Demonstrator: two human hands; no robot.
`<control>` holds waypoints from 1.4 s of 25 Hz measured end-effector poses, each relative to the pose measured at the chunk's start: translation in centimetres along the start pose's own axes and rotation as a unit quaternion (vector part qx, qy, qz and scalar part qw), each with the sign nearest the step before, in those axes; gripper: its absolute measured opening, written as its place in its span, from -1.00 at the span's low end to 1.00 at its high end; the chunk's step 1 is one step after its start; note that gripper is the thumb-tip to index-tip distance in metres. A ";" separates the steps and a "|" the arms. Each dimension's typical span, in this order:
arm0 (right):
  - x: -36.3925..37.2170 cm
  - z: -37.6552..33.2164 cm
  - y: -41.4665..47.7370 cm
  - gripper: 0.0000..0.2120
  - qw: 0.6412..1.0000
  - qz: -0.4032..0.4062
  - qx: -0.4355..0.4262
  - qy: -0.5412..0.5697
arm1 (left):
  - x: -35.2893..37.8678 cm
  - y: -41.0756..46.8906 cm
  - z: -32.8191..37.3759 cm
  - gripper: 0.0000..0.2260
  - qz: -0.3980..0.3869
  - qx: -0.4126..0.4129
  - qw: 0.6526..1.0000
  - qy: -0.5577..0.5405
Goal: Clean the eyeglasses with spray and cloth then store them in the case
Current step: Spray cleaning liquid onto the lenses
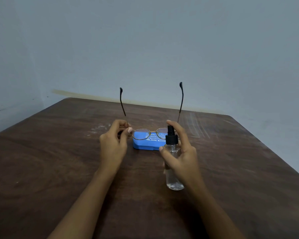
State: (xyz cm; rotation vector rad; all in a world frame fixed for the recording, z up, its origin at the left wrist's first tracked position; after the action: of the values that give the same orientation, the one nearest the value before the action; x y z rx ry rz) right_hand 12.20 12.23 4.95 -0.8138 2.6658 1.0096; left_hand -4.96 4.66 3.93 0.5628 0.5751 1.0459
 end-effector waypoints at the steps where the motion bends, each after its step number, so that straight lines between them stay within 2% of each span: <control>1: 0.2 -0.2 -0.1 -0.36 1.000 -0.003 -0.008 0.001 | 0.1 0.1 0.0 -0.95 -0.001 -0.040 0.999 -0.037; 4: 0.7 -0.4 -0.2 -0.38 0.999 -0.008 -0.033 -0.003 | 0.4 0.3 0.0 -0.97 -0.018 -0.138 0.980 -0.140; 8: 1.2 -0.5 -0.2 -0.38 0.997 -0.019 -0.071 -0.025 | 0.2 0.5 -0.4 -0.94 -0.024 -0.244 0.935 -0.257; 12: 2.0 -0.8 -0.1 -0.40 0.994 -0.031 -0.095 -0.035 | 0.0 0.5 -0.9 -0.88 -0.030 -0.313 0.892 -0.324; 15: 2.6 -1.0 0.1 -0.45 0.993 -0.047 -0.103 -0.041 | -0.2 0.6 -1.4 -0.83 -0.028 -0.373 0.846 -0.379; 20: 3.6 -1.0 1.3 -0.48 0.992 -0.074 -0.089 -0.053 | -0.4 0.5 -2.2 -0.65 -0.034 -0.444 0.779 -0.441; 24: 4.0 -0.5 2.3 -0.47 0.991 -0.092 -0.074 -0.060 | -0.3 0.5 -2.3 -0.65 -0.034 -0.460 0.767 -0.447; 27: 4.6 -0.3 2.7 -0.53 0.991 -0.096 -0.075 -0.064 | -0.1 0.4 -2.1 -0.72 -0.033 -0.465 0.764 -0.447; 32: 4.6 -0.6 2.3 -0.43 0.992 -0.082 -0.085 -0.040 | 0.2 0.0 -1.8 -0.84 -0.043 -0.472 0.760 -0.445; 35: 4.2 -0.7 2.0 -0.46 0.992 -0.083 -0.085 -0.041 | 0.3 -0.2 -1.6 -0.84 -0.054 -0.478 0.757 -0.441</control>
State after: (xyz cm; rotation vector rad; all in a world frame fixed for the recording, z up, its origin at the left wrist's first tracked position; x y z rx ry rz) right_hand 7.62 11.17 5.12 -0.9858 2.4226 1.2101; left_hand -5.85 5.10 2.59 0.0416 -0.7627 0.7067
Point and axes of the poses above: each hand's wrist, its own y-axis towards the middle knuckle, its own x-axis out of the palm, z = x × y, the point moved 3 cm from there along y, towards the middle knuckle, and after that the axes turned 2 degrees about -z, right-handed, at the moved point
